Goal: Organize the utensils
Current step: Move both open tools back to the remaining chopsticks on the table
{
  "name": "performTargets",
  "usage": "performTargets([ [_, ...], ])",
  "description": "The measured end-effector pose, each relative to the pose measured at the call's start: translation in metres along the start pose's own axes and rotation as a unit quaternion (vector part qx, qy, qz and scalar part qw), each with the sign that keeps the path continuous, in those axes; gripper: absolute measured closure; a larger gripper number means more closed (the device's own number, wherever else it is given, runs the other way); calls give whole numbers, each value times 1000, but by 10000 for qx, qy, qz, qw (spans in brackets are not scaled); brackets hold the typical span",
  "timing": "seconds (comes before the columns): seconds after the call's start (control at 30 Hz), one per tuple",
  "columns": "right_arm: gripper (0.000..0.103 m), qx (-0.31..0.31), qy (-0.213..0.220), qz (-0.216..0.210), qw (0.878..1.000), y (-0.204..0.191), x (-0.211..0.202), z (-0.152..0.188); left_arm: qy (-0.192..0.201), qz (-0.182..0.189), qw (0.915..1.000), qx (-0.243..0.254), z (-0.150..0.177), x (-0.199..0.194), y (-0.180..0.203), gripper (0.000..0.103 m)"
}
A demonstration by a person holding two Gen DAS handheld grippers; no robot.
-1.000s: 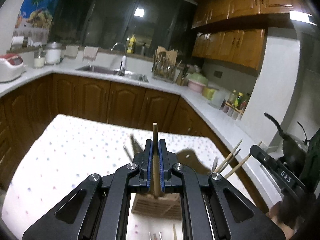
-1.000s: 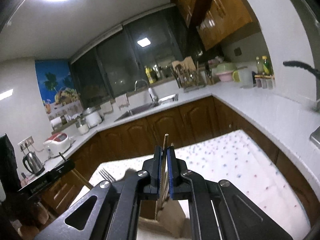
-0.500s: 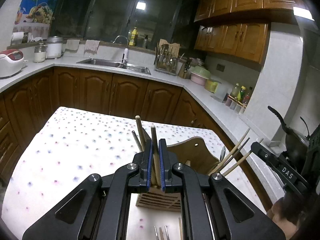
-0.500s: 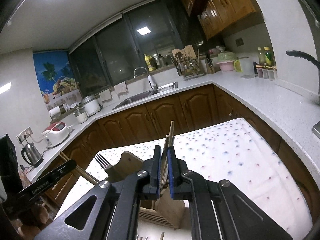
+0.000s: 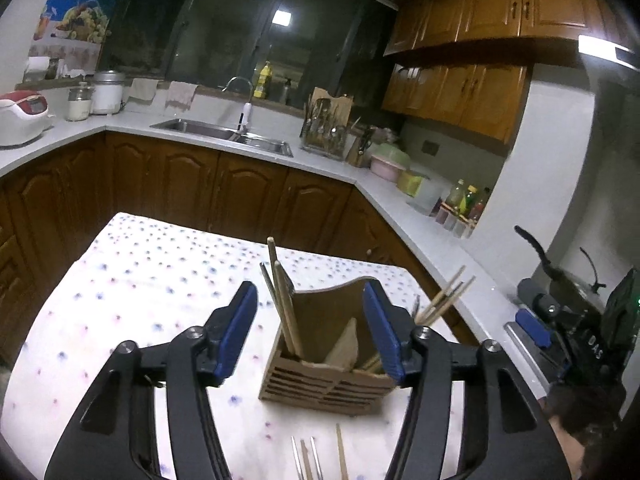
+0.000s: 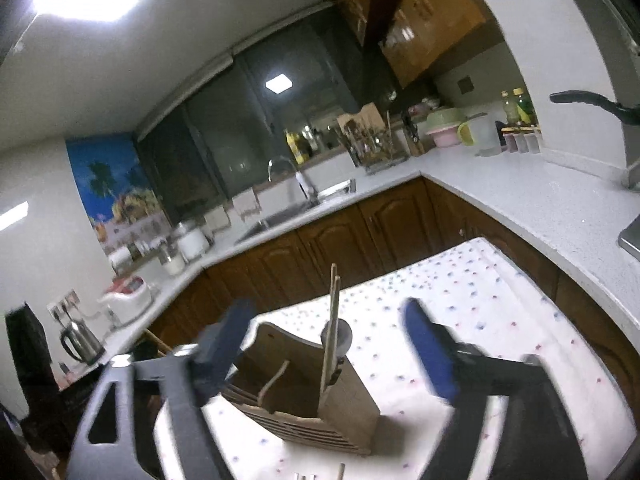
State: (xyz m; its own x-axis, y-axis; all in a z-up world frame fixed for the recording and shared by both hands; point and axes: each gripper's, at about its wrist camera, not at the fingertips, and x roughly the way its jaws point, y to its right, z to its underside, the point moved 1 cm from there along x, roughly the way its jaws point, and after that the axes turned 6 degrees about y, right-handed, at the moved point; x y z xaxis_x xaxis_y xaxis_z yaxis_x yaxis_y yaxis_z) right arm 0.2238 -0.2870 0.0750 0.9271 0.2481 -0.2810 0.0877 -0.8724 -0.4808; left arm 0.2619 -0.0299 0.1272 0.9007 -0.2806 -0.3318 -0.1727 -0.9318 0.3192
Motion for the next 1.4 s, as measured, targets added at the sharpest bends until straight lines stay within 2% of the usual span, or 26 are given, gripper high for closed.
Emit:
performTargets([
  [0.03,7,69,83,-34,9999,1,-9,-1,30,-29,10000,-27,2,-7,-1,30],
  [0.07,5,97,112,-39,9999,2,-12,-1,68,-51,10000,-47,3,-13,-2,24],
  [0.27,1,213,105,-32,9997,5,-42,8,87,-308,9994,-94,27,-46,-14,14],
  [0.7,1,-22,-694,263,9972,12,-80,84,-747,-785,9935,-358,104,-66,-56,14],
  [0.93,1,-38,-914,324,9953,15,-86,106,-1014,-958,9895,-365,126,-72,-70,14],
  [1.2,1,-290,-1301,345,9905,12,-73,130,-1326,-1136,9837,-431,145,-69,-85,14],
  [1.3,3,-550,-1562,317,9857,4,-59,142,-1422,-1153,9822,-421,149,-65,-85,14],
  [1.4,30,-807,-1929,286,9775,-5,-38,160,-1481,-1145,9817,-345,149,-61,-81,14],
])
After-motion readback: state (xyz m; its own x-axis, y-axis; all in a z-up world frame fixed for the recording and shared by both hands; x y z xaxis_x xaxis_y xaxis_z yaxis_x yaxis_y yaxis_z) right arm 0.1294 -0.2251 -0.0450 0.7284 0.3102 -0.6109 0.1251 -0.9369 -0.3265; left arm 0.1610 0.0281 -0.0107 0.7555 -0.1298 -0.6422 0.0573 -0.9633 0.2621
